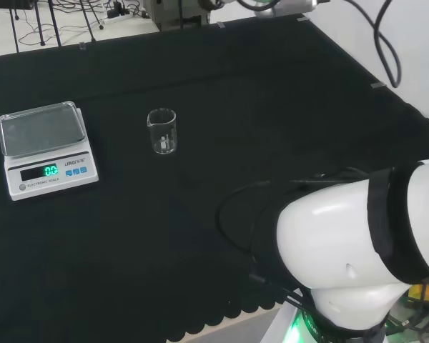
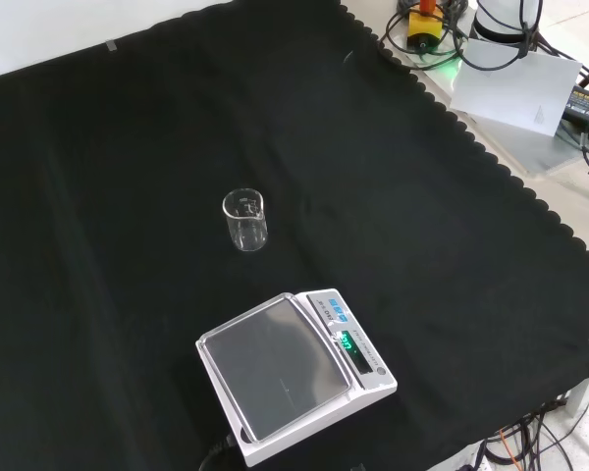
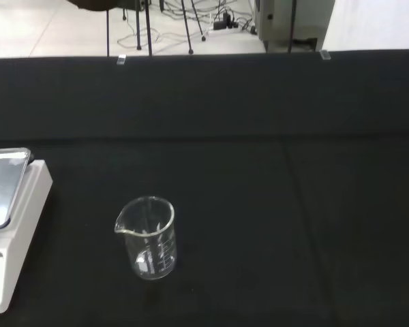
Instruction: Pick up the beaker.
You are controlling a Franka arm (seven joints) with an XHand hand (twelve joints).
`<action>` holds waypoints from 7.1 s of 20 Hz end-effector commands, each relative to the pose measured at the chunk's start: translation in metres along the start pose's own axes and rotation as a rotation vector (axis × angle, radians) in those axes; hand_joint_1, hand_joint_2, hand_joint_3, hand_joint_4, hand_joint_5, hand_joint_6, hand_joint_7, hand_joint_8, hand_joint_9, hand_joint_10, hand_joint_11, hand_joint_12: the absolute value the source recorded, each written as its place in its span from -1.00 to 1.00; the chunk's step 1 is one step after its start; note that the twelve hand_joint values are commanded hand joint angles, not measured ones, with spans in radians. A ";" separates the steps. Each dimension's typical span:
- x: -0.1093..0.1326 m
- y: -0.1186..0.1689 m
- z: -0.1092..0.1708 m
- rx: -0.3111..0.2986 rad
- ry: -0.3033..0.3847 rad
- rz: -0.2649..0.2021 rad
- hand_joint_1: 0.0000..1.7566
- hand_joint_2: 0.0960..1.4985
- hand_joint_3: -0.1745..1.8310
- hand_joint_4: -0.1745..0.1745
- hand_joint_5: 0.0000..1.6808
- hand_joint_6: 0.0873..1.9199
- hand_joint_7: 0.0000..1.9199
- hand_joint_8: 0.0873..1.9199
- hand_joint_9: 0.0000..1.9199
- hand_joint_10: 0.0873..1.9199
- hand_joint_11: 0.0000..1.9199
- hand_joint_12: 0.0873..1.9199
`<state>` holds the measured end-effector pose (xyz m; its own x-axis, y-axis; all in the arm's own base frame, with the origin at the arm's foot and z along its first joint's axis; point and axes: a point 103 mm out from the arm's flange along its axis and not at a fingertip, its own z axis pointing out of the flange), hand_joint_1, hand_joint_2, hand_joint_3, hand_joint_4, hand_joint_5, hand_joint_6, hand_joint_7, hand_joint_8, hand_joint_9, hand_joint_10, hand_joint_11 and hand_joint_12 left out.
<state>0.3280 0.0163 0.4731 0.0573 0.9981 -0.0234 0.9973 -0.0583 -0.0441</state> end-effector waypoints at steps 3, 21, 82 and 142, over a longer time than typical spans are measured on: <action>0.010 0.029 0.026 0.039 0.024 -0.019 -0.19 0.20 -1.00 -0.01 -0.84 -1.00 -0.87 -0.26 -0.78 -0.14 -1.00 0.37; 0.014 0.111 0.092 0.136 0.064 -0.074 -0.17 0.20 -1.00 0.01 -0.86 -1.00 -0.91 -0.28 -0.80 -0.14 -1.00 0.33; 0.074 0.214 0.323 0.384 0.162 -0.232 -0.17 0.19 -1.00 0.37 -1.00 -1.00 -1.00 -0.39 -0.91 -0.13 -1.00 0.15; 0.078 0.230 0.304 0.340 0.046 -0.210 0.37 0.56 -1.00 -0.37 -0.47 0.58 -0.43 0.50 -0.17 0.35 -0.11 0.24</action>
